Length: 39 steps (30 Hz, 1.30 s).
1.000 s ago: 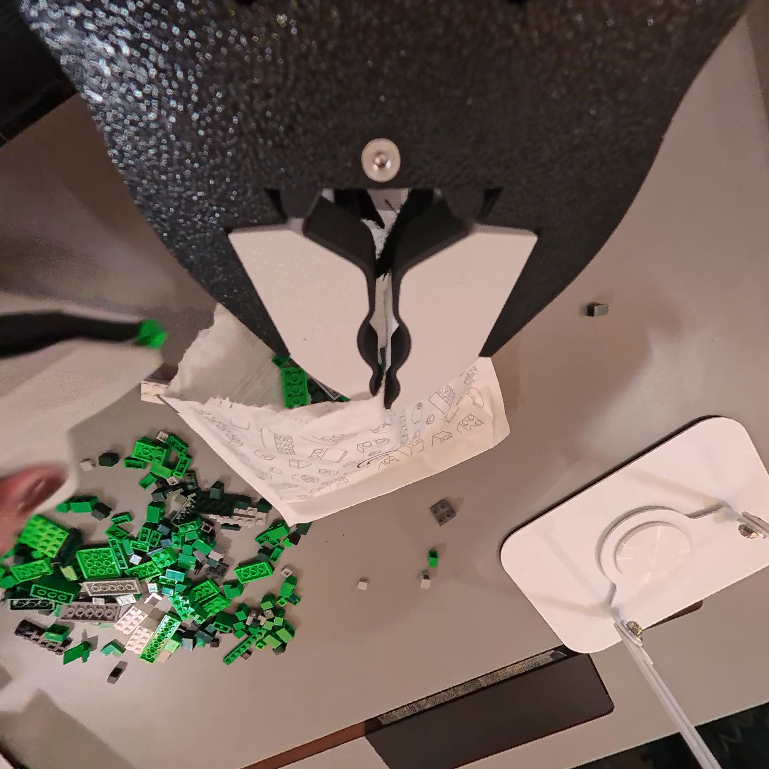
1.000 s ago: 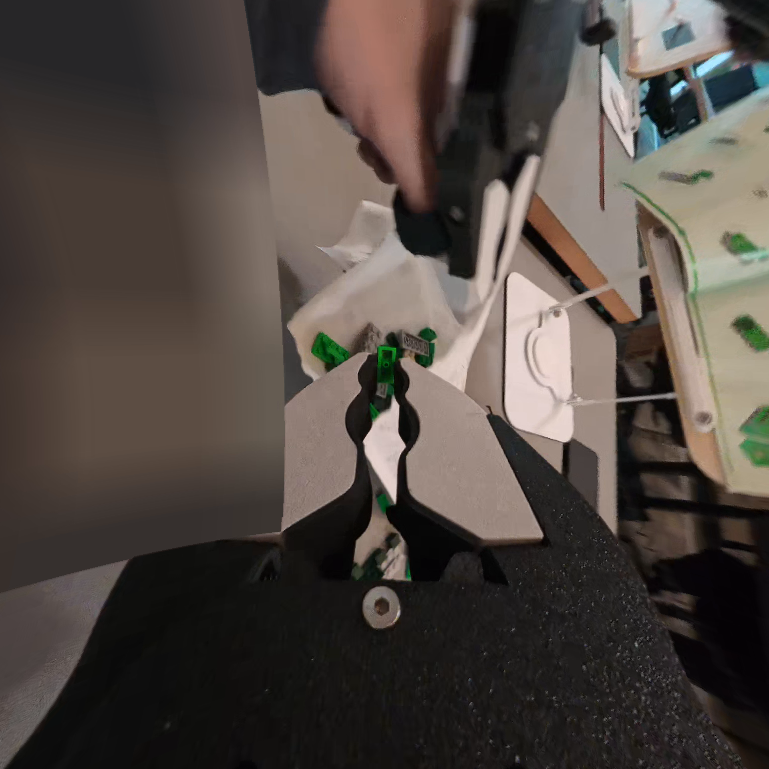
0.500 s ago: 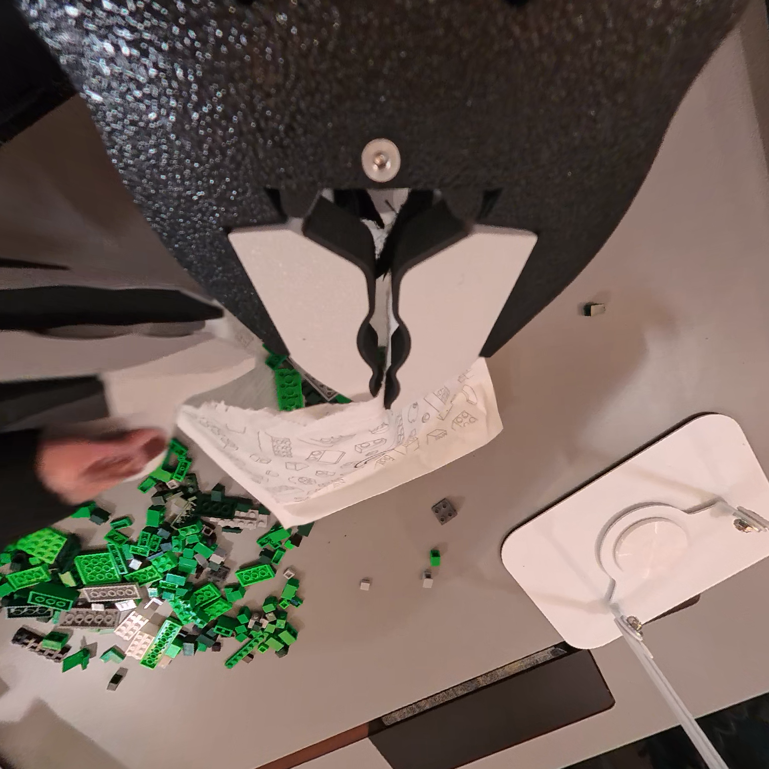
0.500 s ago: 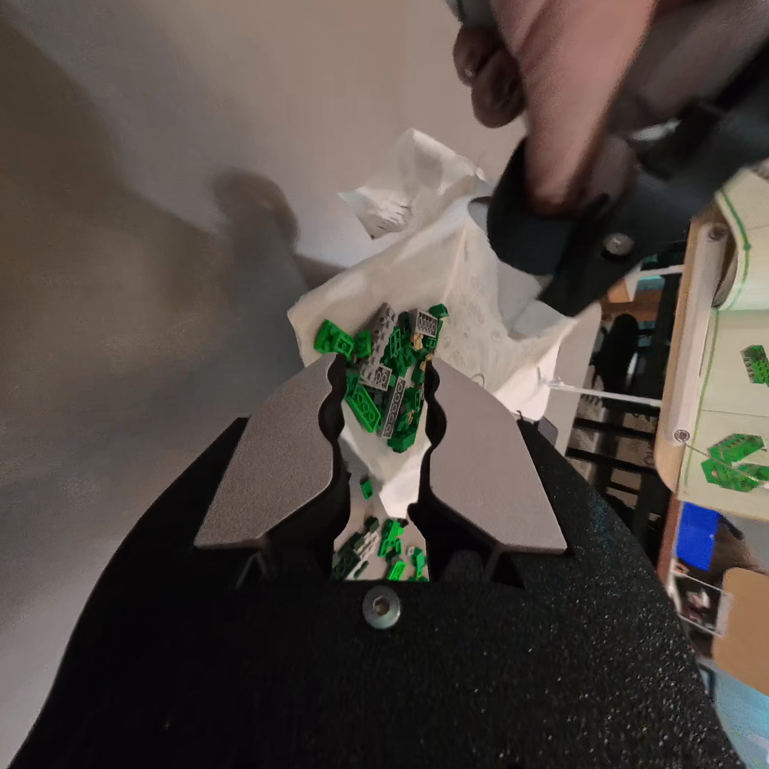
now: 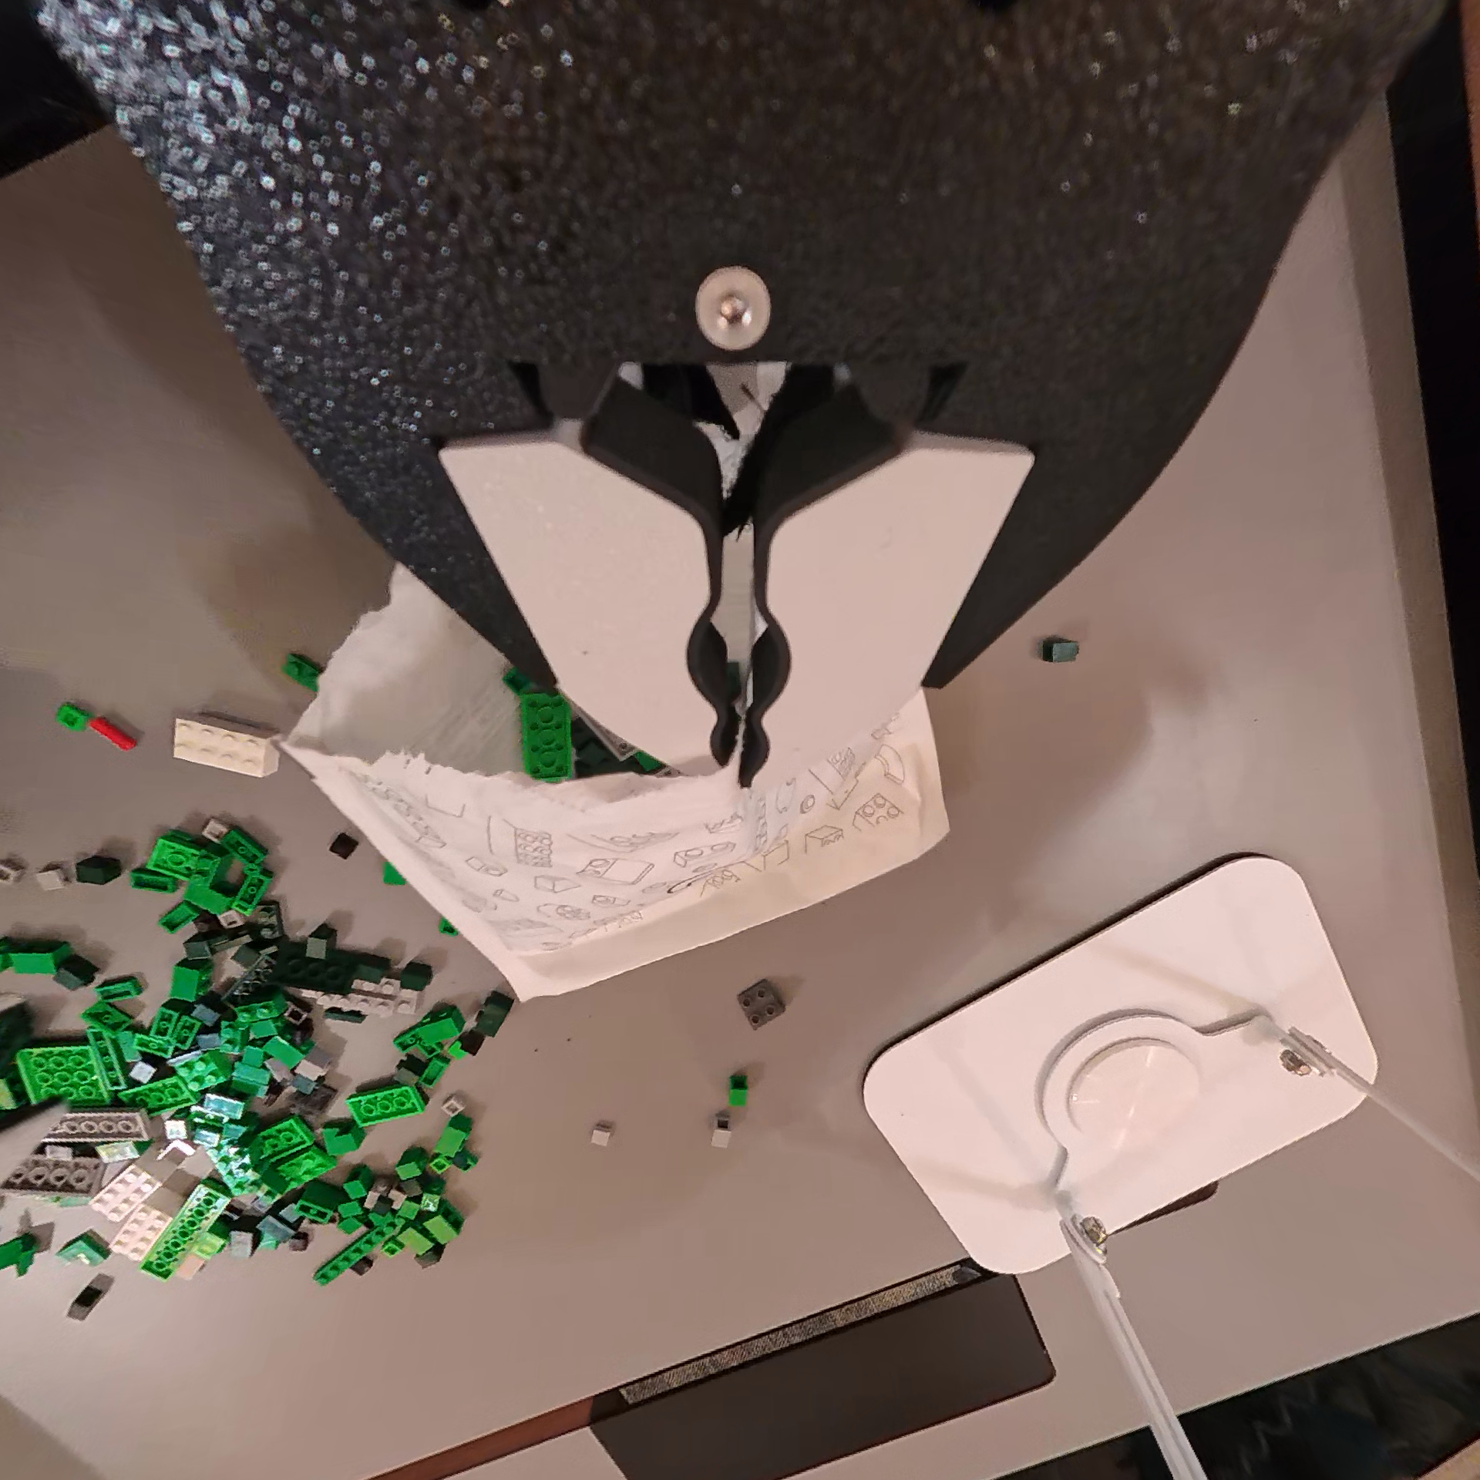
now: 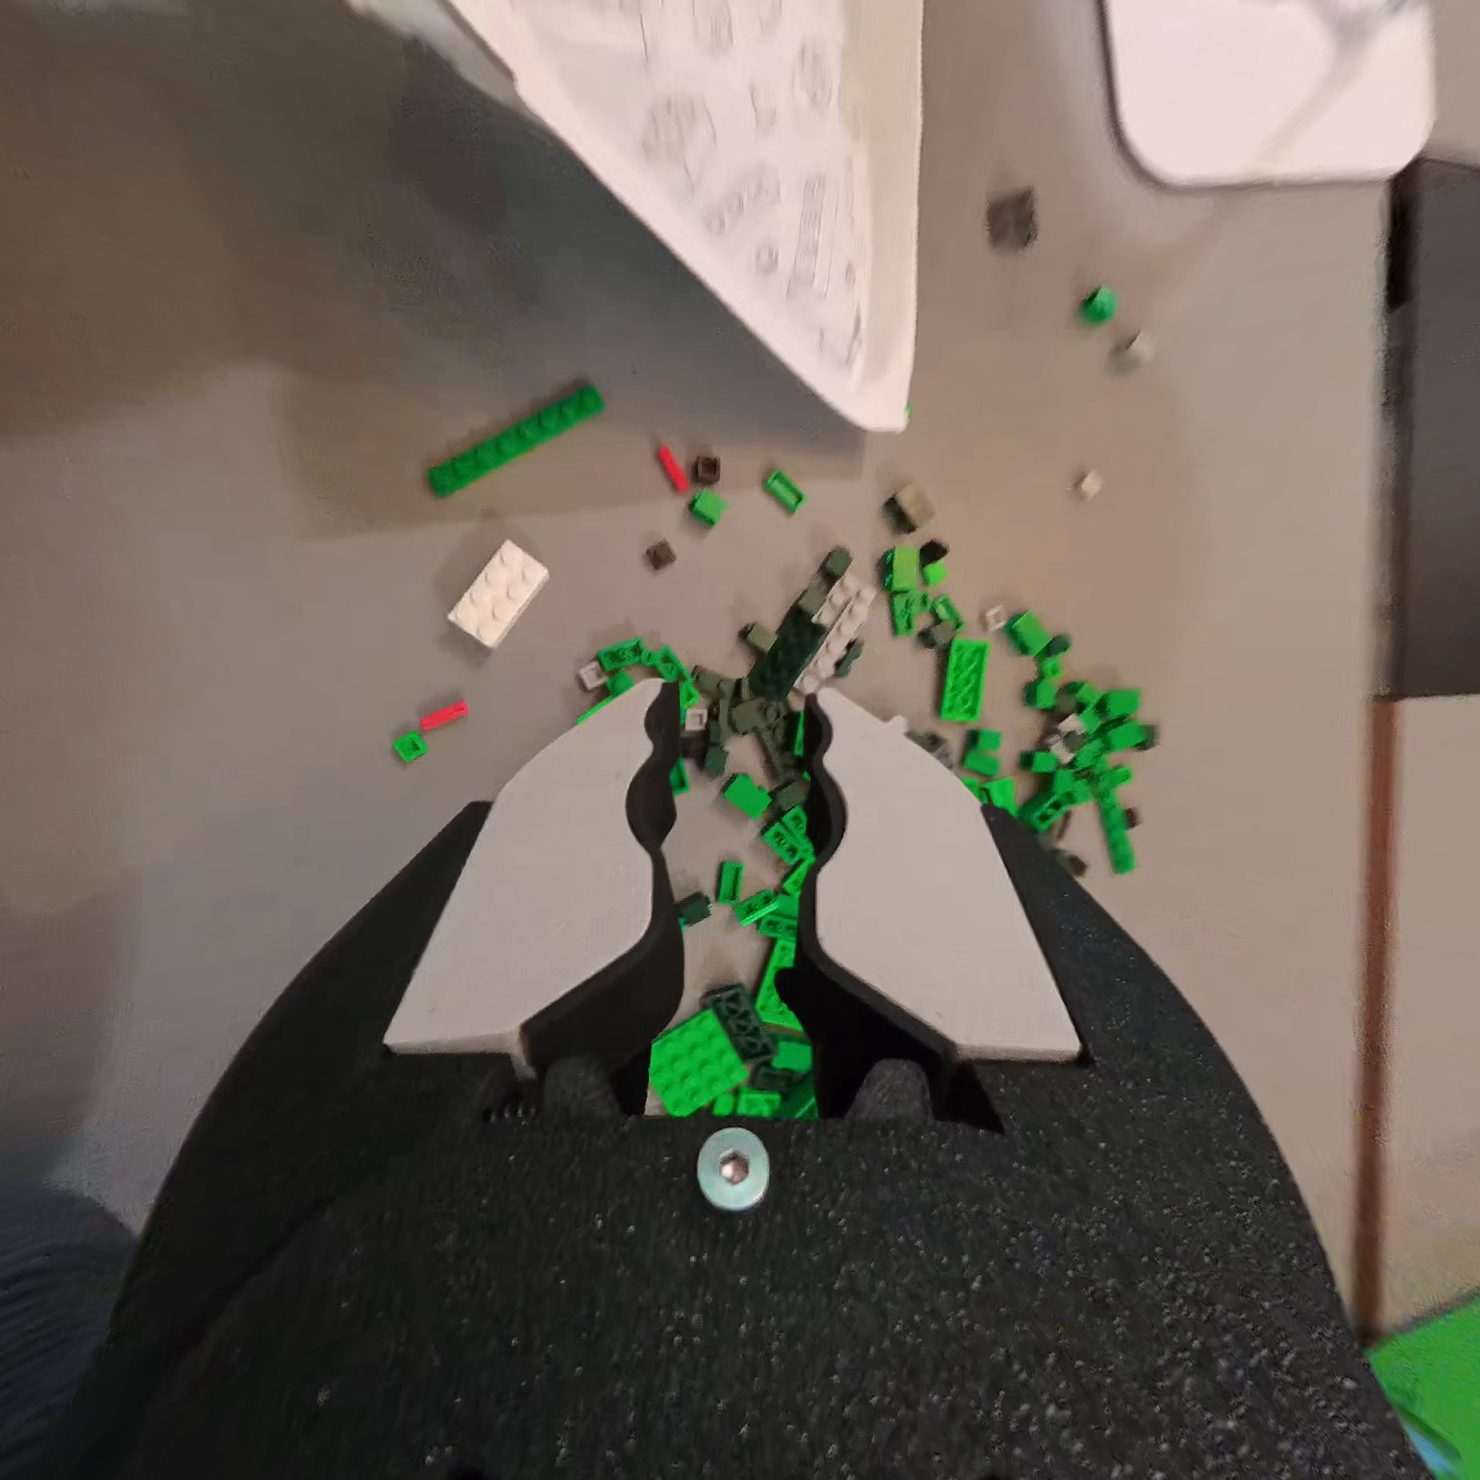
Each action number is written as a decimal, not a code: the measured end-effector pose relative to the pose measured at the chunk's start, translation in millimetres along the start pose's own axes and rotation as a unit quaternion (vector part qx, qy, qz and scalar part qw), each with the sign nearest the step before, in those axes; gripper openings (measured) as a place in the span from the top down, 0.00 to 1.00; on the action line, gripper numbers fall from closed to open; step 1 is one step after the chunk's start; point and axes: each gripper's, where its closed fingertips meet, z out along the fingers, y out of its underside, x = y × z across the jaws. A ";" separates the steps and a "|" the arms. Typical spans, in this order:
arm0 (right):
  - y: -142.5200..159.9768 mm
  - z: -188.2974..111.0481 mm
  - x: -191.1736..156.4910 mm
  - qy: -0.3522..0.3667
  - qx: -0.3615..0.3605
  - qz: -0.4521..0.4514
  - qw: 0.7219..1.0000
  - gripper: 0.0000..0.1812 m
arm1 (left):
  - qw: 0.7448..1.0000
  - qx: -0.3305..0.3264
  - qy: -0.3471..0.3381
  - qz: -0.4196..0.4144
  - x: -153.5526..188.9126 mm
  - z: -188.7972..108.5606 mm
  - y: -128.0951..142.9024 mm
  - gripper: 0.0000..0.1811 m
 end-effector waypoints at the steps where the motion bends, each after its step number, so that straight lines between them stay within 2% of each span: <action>1: 4.2 4.3 -0.8 -0.013 -0.005 0.008 1.000 0.86 | 1.000 0.000 0.000 0.000 -0.3 0.0 0.1 1.00; 7: 13.8 35.1 -14.7 -0.081 -0.049 0.016 0.995 0.92 | 1.000 -0.002 0.001 0.001 0.3 1.2 0.7 1.00; 12: 33.5 55.3 -18.2 -0.095 -0.123 0.022 0.988 0.94 | 1.000 -0.004 0.006 0.006 3.3 1.3 0.9 1.00; 19: 34.5 67.2 -8.8 -0.085 -0.112 0.034 0.989 0.95 | 1.000 -0.003 0.011 0.007 4.9 1.3 0.6 1.00; 23: 43.5 67.9 -3.5 -0.073 -0.129 0.043 0.988 0.93 | 1.000 -0.004 0.013 0.006 5.1 1.1 0.8 1.00; 34: 29.6 75.1 -12.6 -0.110 -0.079 0.035 0.990 0.89 | 1.000 -0.005 0.020 0.010 8.3 2.1 1.3 1.00; 39: 27.3 76.0 -13.6 -0.113 -0.075 0.025 0.990 0.92 | 1.000 -0.007 0.022 0.010 8.7 2.8 1.6 1.00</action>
